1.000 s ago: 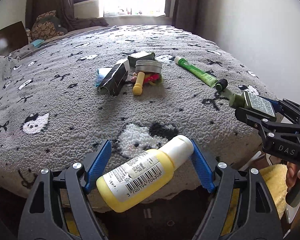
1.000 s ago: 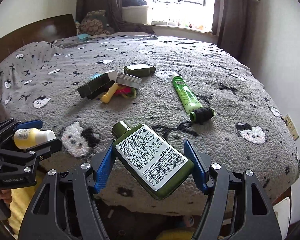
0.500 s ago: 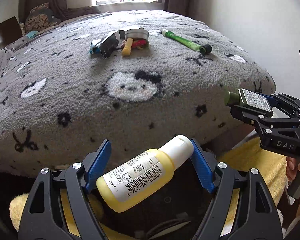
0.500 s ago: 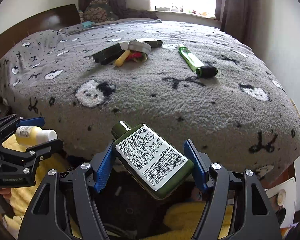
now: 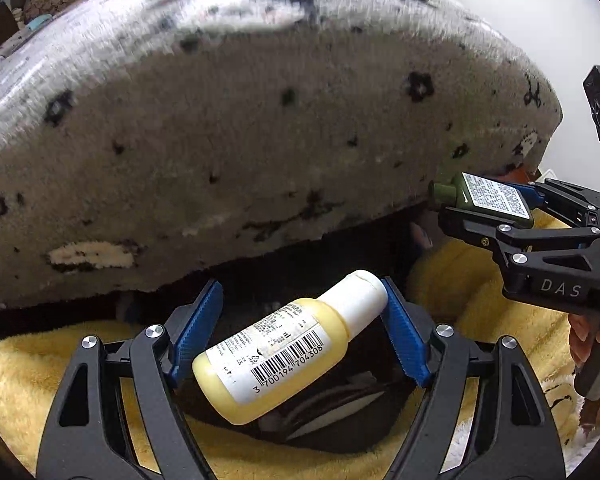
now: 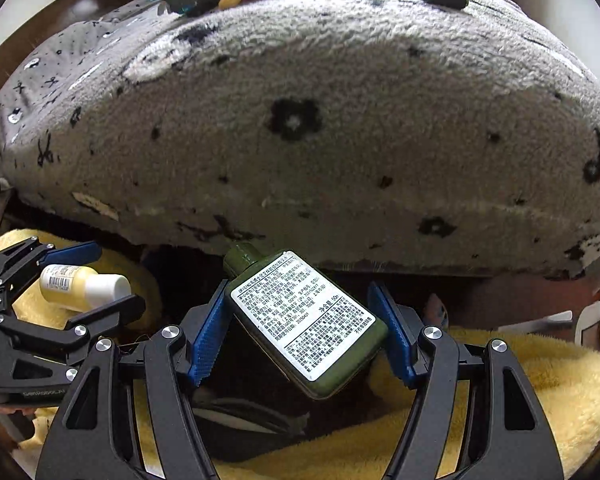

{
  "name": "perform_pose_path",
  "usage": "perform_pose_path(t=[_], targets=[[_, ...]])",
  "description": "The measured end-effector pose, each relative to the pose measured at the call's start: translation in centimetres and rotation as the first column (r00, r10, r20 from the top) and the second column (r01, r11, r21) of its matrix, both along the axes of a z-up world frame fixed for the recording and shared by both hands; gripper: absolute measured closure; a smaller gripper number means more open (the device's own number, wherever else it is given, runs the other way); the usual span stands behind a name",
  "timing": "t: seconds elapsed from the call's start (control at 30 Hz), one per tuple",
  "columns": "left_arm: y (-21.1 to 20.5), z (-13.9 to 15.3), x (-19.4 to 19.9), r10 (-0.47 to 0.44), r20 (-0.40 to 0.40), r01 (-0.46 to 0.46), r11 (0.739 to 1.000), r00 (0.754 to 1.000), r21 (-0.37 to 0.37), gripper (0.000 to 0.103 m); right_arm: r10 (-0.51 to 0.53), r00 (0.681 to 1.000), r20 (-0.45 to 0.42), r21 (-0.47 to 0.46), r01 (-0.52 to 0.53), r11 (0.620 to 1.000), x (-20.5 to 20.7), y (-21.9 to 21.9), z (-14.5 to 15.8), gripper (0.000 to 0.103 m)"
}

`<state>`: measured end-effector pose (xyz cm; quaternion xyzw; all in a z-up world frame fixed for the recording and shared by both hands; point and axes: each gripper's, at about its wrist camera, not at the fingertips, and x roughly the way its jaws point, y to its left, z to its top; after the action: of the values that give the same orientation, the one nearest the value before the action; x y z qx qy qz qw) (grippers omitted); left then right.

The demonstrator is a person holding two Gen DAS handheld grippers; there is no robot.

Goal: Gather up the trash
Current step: 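Lower both held bottles below the bed edge and open both grippers, then raise both open grippers back toward the items on the bed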

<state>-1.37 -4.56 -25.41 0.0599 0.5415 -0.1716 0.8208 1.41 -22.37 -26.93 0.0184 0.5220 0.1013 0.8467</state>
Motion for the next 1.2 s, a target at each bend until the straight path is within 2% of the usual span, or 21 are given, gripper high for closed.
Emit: perform_pose_path(t=[0.27, 0.63, 0.83, 0.97, 1.07, 1.2], targets=[[-0.2, -4.0, 0.2, -0.011, -0.121, 0.013, 1.0, 0.993, 0.014, 0.028, 0.018, 0.995, -0.096, 0.031, -0.015, 0.999, 0.9, 0.4, -3.3, 0.034], [-0.8, -6.9, 0.8, -0.041, -0.23, 0.043, 0.999, 0.972, 0.004, 0.028, 0.042, 0.979, -0.201, 0.057, -0.031, 0.998, 2.0, 0.9, -6.5, 0.034], [-1.2, -7.7, 1.3, -0.041, -0.255, 0.043, 0.999, 0.966, 0.003, 0.027, 0.053, 0.975, -0.215, 0.067, -0.04, 0.997, 2.6, 1.3, -6.7, 0.033], [-1.2, -7.5, 1.2, -0.039, -0.245, 0.038, 0.999, 0.969, -0.007, 0.016, 0.064, 0.976, -0.208, 0.079, -0.048, 0.996, 2.8, 1.6, -6.0, 0.033], [-0.6, -6.9, 1.3, -0.031, -0.233, 0.027, 0.999, 0.972, -0.022, 0.008, 0.058, 0.979, -0.195, 0.085, -0.043, 0.995, 2.9, 1.7, -5.4, 0.026], [0.3, -5.8, 1.2, -0.014, -0.212, 0.007, 0.999, 0.977, -0.036, 0.008, 0.049, 0.985, -0.166, 0.078, -0.037, 0.996, 2.9, 1.5, -4.1, 0.018]])
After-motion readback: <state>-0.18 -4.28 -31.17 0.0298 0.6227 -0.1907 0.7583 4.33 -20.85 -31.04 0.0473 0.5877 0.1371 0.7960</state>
